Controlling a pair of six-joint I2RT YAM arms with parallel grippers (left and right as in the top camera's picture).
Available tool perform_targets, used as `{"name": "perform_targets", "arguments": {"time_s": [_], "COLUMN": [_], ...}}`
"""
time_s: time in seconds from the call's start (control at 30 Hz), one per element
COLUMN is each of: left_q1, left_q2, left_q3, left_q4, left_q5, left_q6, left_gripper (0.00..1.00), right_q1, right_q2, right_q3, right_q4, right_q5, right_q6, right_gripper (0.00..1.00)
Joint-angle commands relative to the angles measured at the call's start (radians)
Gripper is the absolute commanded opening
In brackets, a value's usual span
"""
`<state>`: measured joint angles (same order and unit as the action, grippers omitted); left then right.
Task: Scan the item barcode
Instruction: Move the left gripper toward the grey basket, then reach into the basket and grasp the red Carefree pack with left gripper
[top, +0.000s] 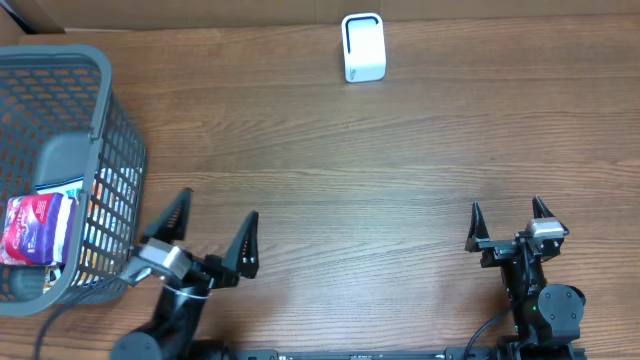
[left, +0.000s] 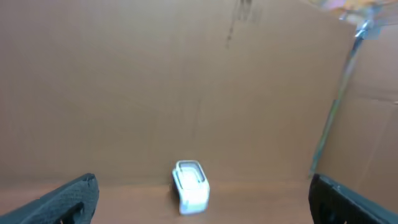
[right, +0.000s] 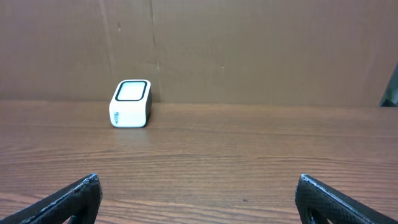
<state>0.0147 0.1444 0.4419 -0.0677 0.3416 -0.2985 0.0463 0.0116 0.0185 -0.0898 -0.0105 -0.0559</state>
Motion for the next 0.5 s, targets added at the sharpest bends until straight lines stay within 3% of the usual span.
{"name": "perform_targets", "arguments": {"time_s": [0.0, 0.13, 0.3, 0.37, 0.47], "left_q1": [0.005, 0.005, 0.005, 0.005, 0.011], "left_q2": [0.182, 0.441, 0.621, 0.669, 0.771], "left_q3": [0.248, 0.519, 0.668, 0.722, 0.883], "left_q4": [-0.171, -0.443, -0.512, -0.515, -0.644], "left_q5": [-0.02, 0.128, 0.273, 0.252, 0.068], "left_q6": [0.178, 0.251, 0.309, 0.335, 0.25], "left_gripper": [1.0, 1.0, 1.0, 1.0, 1.0], "right_q1": [-0.003, -0.003, -0.003, -0.003, -0.003], "right_q2": [-0.009, -0.009, -0.009, -0.009, -0.009], "right_q3": [-0.01, -0.01, -0.01, -0.01, -0.01], "right_q4": [0.005, 0.005, 0.005, 0.005, 0.005], "right_q5": [0.009, 0.009, 0.009, 0.009, 0.009], "right_q6": [-0.005, -0.005, -0.005, -0.005, -0.005], "right_gripper": [1.0, 1.0, 1.0, 1.0, 1.0]}}
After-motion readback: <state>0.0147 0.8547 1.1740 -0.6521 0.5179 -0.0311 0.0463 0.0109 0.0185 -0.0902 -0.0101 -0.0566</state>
